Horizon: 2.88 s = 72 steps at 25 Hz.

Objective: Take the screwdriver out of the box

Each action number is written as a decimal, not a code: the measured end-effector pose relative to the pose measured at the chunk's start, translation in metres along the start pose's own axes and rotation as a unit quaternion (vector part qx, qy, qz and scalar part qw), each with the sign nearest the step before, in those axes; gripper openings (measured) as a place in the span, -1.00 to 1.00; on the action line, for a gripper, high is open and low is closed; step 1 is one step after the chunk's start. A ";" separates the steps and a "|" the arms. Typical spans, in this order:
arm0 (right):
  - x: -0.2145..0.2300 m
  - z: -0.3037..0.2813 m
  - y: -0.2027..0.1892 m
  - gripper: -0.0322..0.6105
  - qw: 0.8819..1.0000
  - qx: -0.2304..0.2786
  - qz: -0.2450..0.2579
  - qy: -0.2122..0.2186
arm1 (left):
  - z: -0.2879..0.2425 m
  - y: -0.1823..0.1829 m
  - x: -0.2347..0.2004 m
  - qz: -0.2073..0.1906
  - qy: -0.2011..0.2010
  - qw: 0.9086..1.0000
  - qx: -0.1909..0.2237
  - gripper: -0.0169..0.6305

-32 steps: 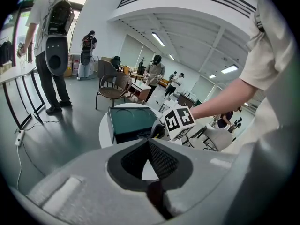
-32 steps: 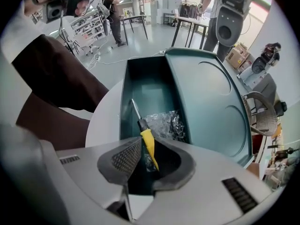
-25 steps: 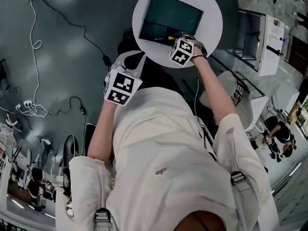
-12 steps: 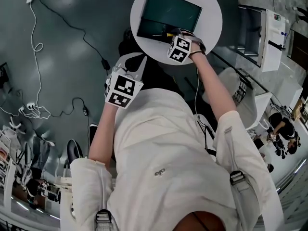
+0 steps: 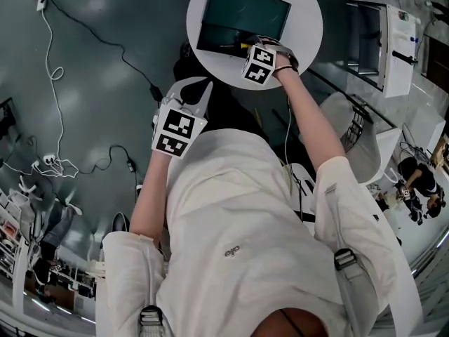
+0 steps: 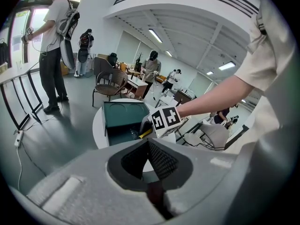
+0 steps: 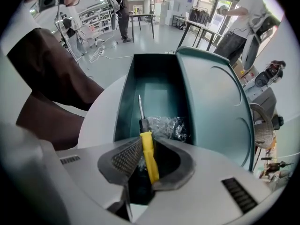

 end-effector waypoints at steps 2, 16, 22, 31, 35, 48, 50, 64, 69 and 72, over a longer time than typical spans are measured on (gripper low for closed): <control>0.002 0.002 0.004 -0.64 1.000 0.000 -0.015 -0.002 | -0.001 -0.003 0.001 -0.002 -0.003 1.000 -0.004 -0.92; -0.008 0.010 -0.003 -0.68 0.985 0.057 -0.164 0.001 | -0.003 -0.005 0.015 -0.016 -0.015 1.000 -0.007 -0.92; -0.017 0.026 -0.009 -0.68 0.980 0.098 -0.176 -0.002 | -0.006 -0.001 0.018 -0.011 -0.012 1.000 -0.007 -0.92; -0.017 0.081 -0.038 -0.68 0.915 0.247 -0.314 -0.051 | -0.015 0.019 0.034 -0.015 -0.026 1.000 -0.003 -0.92; -0.022 0.112 -0.059 -0.68 0.848 0.336 -0.406 -0.057 | -0.023 0.027 0.043 -0.002 -0.045 0.999 0.004 -0.92; -0.068 0.197 -0.091 -0.68 0.554 0.614 -0.560 -0.049 | -0.014 0.052 0.072 0.012 -0.105 0.990 0.089 -0.92; -0.075 0.207 -0.093 -0.68 0.521 0.641 -0.561 -0.058 | -0.010 0.057 0.073 0.020 -0.118 0.987 0.106 -0.92; -0.146 0.255 -0.061 -0.67 0.383 0.690 -0.590 -0.168 | 0.034 0.088 0.046 -0.010 -0.185 0.974 0.132 -0.92; -0.152 0.268 -0.018 -0.67 0.349 0.713 -0.581 -0.181 | 0.071 0.082 0.026 -0.010 -0.204 0.969 0.142 -0.92; -0.156 0.276 0.013 -0.68 0.339 0.718 -0.577 -0.193 | 0.091 0.073 0.006 -0.006 -0.211 0.967 0.140 -0.92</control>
Point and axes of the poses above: the fingertips, and each gripper's own axes: z backward along the fingers, x to its right, y out of its top, the point moved 10 cm from there along z, backward along the fingers, and after that the axes turned 12 degrees about z, right-handed, at the moved point
